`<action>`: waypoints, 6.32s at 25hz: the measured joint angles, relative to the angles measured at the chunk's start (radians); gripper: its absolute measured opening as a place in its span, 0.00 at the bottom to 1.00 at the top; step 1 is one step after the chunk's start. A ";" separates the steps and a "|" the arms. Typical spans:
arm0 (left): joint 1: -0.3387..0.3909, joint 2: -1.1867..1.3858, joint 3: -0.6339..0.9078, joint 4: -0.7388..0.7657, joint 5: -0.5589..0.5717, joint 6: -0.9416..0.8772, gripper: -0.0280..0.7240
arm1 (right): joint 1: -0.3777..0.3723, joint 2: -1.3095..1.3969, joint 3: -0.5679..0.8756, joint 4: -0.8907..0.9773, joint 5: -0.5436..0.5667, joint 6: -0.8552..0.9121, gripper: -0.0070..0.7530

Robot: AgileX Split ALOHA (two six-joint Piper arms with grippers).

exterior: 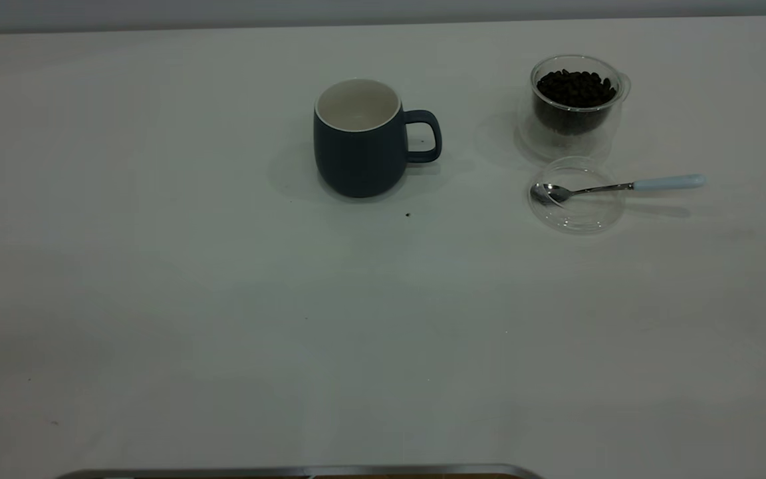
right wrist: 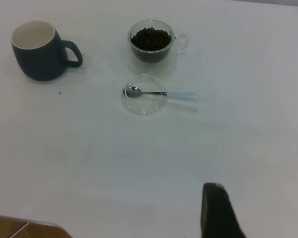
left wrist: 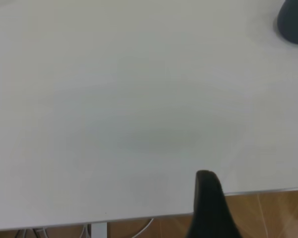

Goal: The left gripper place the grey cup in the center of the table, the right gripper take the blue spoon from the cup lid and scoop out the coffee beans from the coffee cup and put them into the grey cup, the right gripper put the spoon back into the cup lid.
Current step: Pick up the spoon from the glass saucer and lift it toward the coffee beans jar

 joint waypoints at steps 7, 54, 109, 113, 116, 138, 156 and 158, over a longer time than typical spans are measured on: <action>0.000 0.000 0.000 -0.001 0.000 0.000 0.77 | 0.000 0.000 0.000 -0.001 0.000 0.000 0.60; 0.000 0.000 0.000 -0.001 0.002 0.000 0.77 | -0.084 1.843 -0.412 0.677 -0.623 -0.529 0.86; 0.001 0.000 0.000 -0.001 0.002 0.000 0.77 | -0.249 2.526 -1.069 0.653 -0.165 -0.994 0.85; 0.001 0.000 0.000 -0.001 0.002 0.000 0.77 | -0.249 2.551 -1.107 0.648 -0.143 -1.005 0.85; 0.001 0.000 0.000 -0.001 0.003 0.000 0.77 | -0.249 2.565 -1.131 0.647 -0.128 -1.016 0.85; 0.001 0.000 0.000 -0.001 0.003 0.000 0.77 | -0.188 2.627 -1.252 0.652 -0.010 -1.022 0.82; 0.001 0.000 0.000 -0.001 0.003 0.000 0.77 | -0.188 2.628 -1.255 0.650 0.003 -0.842 0.60; 0.001 0.000 0.000 -0.001 0.003 0.000 0.77 | -0.188 2.628 -1.255 0.650 0.003 -0.833 0.53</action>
